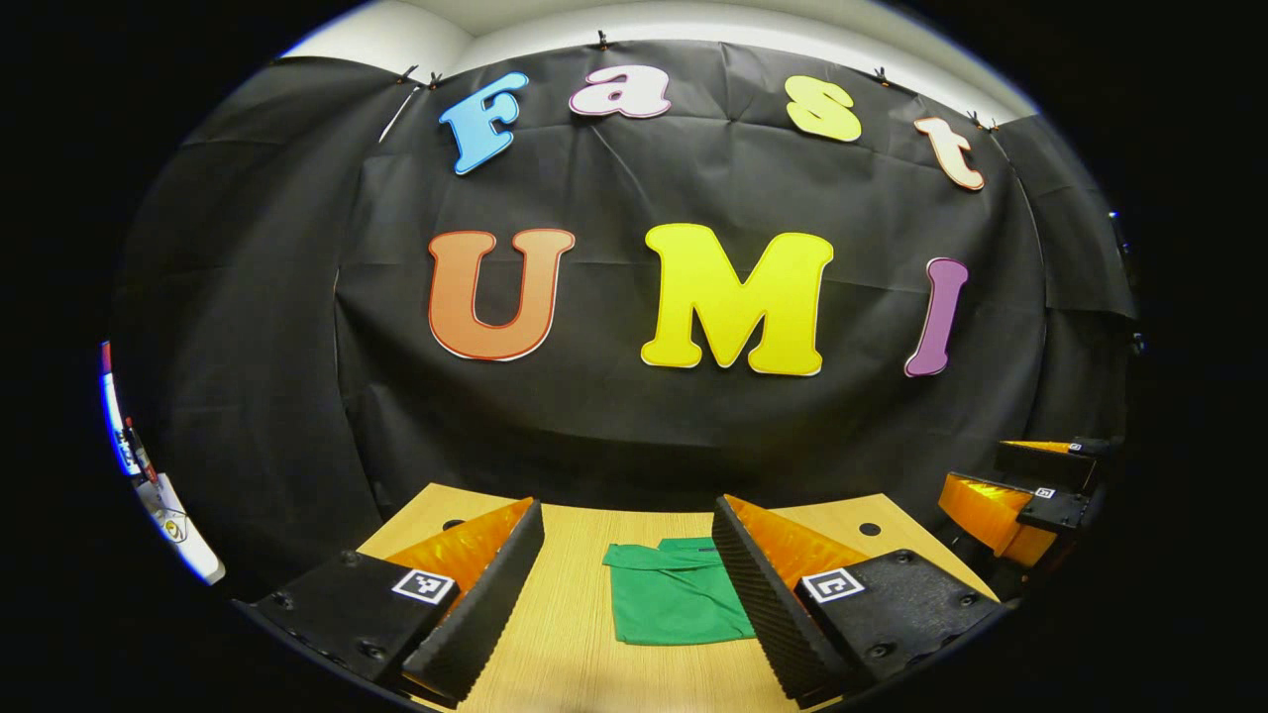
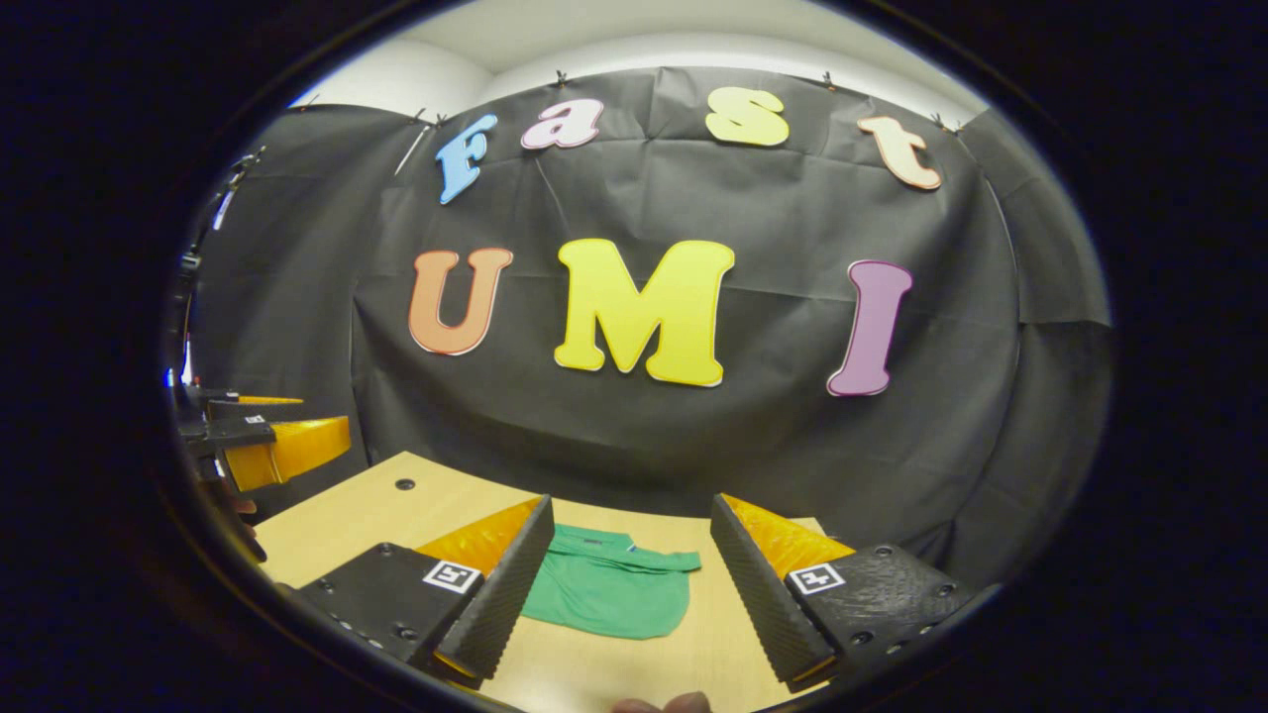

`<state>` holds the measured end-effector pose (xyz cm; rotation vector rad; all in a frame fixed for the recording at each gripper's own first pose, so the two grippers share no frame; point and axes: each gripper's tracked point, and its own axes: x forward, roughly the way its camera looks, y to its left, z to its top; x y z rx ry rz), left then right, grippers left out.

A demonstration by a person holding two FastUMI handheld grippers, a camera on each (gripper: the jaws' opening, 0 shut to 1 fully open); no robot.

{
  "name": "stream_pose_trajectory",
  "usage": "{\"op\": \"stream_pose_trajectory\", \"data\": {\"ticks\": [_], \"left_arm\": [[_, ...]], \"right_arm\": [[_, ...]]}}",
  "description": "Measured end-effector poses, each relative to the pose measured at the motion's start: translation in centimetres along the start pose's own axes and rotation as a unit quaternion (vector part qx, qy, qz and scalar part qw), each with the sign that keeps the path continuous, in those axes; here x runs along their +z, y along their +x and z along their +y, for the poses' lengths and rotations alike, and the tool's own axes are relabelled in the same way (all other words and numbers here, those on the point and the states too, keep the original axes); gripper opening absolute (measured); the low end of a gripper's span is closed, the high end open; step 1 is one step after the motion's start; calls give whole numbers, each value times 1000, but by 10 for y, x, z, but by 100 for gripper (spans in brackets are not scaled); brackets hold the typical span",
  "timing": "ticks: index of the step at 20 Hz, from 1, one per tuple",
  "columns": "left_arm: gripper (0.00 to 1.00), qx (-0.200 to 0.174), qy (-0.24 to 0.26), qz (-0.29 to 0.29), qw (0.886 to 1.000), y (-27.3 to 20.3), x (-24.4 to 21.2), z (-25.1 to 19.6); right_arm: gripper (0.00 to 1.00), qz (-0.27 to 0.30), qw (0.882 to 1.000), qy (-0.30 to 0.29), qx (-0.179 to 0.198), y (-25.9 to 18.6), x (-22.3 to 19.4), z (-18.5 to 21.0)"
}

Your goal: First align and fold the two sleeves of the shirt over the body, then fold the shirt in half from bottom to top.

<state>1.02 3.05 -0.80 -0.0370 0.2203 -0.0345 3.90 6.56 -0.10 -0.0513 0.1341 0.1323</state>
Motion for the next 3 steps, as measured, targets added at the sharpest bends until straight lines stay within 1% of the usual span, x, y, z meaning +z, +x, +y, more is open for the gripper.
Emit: {"op": "stream_pose_trajectory", "data": {"ticks": [2,3], "left_arm": [[100,-1,-1,1,1000,-1,1,-1],[100,-1,-1,2,1000,3,-5,-2]], "right_arm": [[97,0,1000,-2,-1,0,0,0],[97,0,1000,-1,-2,-1,-1,0]]}}
